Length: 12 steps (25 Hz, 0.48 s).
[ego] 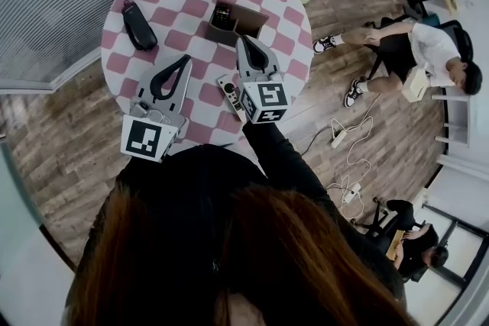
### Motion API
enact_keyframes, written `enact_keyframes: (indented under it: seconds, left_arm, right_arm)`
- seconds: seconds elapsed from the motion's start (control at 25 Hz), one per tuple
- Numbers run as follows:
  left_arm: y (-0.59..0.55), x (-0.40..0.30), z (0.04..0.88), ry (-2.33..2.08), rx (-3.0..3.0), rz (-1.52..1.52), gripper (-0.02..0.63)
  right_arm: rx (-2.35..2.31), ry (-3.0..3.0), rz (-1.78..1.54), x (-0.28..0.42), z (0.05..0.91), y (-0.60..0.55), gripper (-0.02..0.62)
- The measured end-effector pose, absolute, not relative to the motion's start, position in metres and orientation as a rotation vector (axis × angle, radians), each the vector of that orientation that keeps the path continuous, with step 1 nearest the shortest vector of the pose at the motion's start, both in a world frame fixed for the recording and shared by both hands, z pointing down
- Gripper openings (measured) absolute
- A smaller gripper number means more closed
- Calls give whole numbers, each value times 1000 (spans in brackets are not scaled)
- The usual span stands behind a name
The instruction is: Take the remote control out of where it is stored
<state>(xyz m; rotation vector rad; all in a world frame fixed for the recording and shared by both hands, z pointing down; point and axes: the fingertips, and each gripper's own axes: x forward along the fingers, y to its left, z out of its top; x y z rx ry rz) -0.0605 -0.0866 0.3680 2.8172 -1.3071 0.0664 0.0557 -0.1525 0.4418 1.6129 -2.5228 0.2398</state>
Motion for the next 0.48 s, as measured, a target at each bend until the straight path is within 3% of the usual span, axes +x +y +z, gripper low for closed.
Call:
enact_keyframes:
  seconds: [0.48]
  left_arm:
    - [-90,-81,360,-1377,2804,68,9]
  right_arm:
    - [1719,-2328,328,42,504,-218,15]
